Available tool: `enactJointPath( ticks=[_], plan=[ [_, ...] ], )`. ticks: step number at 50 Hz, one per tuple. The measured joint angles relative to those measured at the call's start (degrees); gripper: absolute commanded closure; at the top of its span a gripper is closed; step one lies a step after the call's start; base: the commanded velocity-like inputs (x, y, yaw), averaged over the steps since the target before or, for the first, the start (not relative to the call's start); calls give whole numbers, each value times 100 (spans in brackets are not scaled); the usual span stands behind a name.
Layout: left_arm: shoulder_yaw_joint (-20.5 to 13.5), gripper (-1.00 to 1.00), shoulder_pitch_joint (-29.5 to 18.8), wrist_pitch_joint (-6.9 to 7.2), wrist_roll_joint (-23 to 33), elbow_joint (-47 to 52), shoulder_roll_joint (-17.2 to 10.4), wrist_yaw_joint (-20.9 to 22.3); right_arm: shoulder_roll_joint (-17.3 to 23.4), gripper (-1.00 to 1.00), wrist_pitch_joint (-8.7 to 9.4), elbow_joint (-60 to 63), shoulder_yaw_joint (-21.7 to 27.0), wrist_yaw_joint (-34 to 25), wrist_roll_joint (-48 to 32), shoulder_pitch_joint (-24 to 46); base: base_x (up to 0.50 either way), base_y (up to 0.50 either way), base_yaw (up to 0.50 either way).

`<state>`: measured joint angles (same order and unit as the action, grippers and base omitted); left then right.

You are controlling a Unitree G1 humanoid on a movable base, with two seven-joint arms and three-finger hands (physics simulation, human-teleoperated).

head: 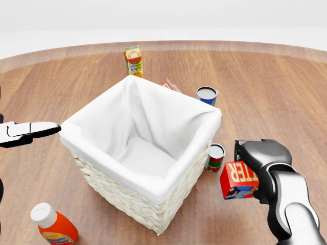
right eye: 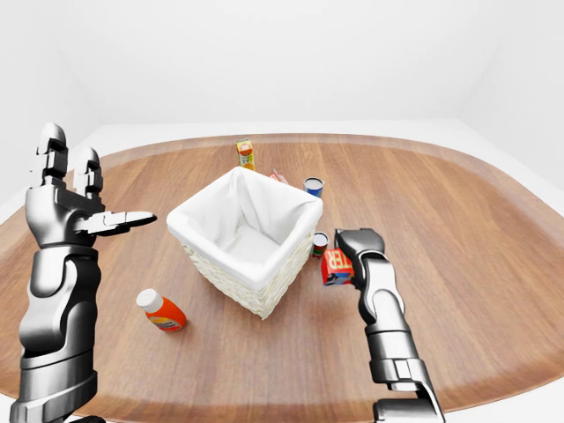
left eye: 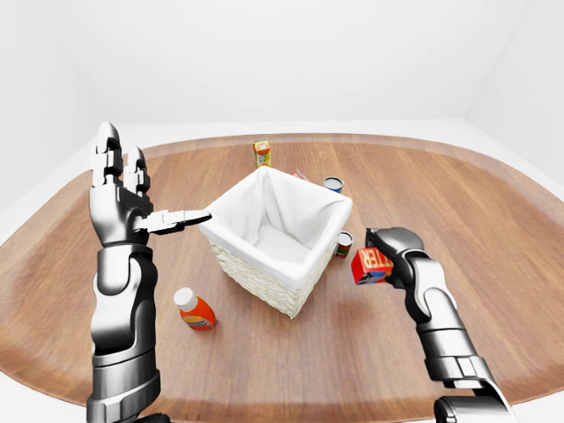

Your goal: Pick up the butter and put it in the basket.

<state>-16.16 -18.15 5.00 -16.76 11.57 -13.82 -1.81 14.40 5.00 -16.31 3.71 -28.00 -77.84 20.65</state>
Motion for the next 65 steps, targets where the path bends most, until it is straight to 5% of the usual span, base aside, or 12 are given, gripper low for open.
enactJointPath(
  ticks=[32,65],
  plan=[
    [-42,-100,13,0,-66,-112,-34,-15,96,100,-1,1697,324,-474,492,496,0,0,0],
    [-113,-100,6,0,-173,-190,-98,-30,-192,100,-1,2564,130,-1199,-193,1457,0,0,0]
  ],
)
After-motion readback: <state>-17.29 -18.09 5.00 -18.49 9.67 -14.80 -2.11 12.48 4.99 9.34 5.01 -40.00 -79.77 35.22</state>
